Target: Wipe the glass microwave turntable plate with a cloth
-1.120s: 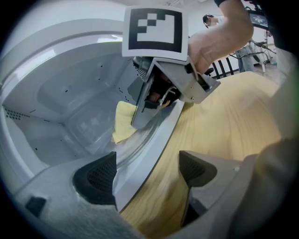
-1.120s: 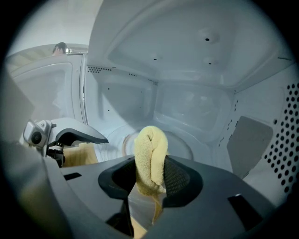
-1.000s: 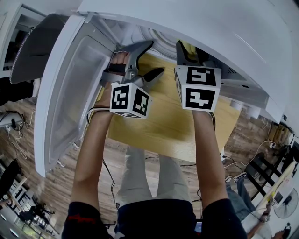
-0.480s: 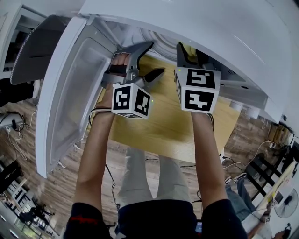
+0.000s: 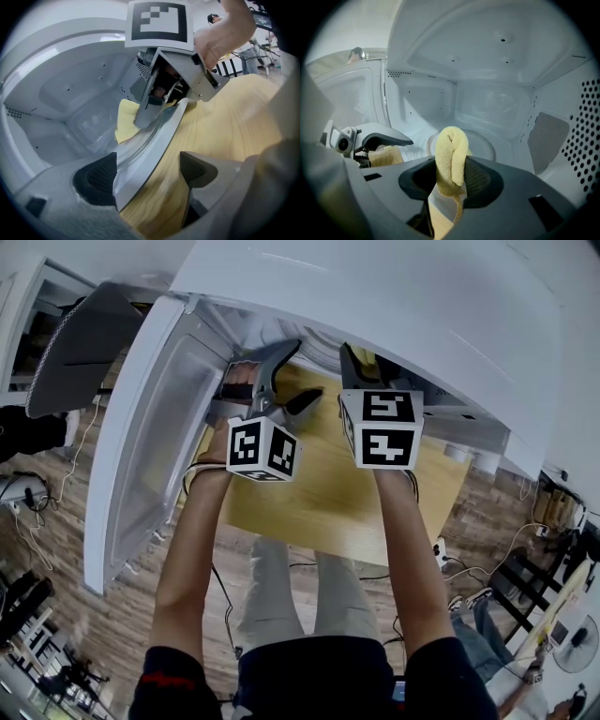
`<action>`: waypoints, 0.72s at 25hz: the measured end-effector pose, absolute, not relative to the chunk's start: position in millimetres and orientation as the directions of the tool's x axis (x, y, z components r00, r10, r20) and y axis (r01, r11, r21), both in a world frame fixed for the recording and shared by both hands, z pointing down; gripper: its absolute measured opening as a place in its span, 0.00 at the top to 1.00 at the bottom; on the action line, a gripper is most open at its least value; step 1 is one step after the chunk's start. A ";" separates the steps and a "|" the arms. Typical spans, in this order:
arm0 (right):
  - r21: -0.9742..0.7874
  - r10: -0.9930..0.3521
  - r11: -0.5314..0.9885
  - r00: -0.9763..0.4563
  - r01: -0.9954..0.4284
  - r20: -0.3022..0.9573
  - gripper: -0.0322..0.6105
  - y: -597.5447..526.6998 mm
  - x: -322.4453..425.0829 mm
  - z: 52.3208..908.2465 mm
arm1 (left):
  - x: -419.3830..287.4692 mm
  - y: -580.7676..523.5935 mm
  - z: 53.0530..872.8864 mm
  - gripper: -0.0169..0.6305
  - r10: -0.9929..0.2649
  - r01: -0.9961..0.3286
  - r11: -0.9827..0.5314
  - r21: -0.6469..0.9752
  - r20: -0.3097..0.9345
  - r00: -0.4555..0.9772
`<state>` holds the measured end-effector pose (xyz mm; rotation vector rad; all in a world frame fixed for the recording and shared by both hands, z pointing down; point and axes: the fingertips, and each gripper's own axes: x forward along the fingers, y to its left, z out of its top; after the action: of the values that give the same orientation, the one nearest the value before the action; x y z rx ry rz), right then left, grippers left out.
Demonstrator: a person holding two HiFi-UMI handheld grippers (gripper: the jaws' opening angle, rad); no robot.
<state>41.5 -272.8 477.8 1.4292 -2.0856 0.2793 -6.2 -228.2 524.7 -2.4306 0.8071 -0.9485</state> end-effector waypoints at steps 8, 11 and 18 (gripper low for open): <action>0.122 -0.749 0.431 -0.279 -0.894 0.601 0.72 -260.9 38.1 473.0 | -6.1 -215.2 519.8 0.33 -0.589 -0.393 -0.805 -0.445 0.521 0.617; 0.098 -0.741 0.435 -0.295 -0.895 0.603 0.72 -256.8 39.1 470.5 | -9.5 -209.7 523.2 0.33 -0.579 -0.408 -0.815 -0.412 0.554 0.598; 0.080 -0.716 0.459 -0.315 -0.885 0.623 0.72 -244.6 40.3 462.8 | -17.1 -200.3 500.4 0.33 -0.580 -0.458 -0.813 -0.359 0.575 0.578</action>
<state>40.3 -244.6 462.8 1.3276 -2.1175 0.3702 -17.1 -200.3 500.4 -2.6351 0.8749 -1.0535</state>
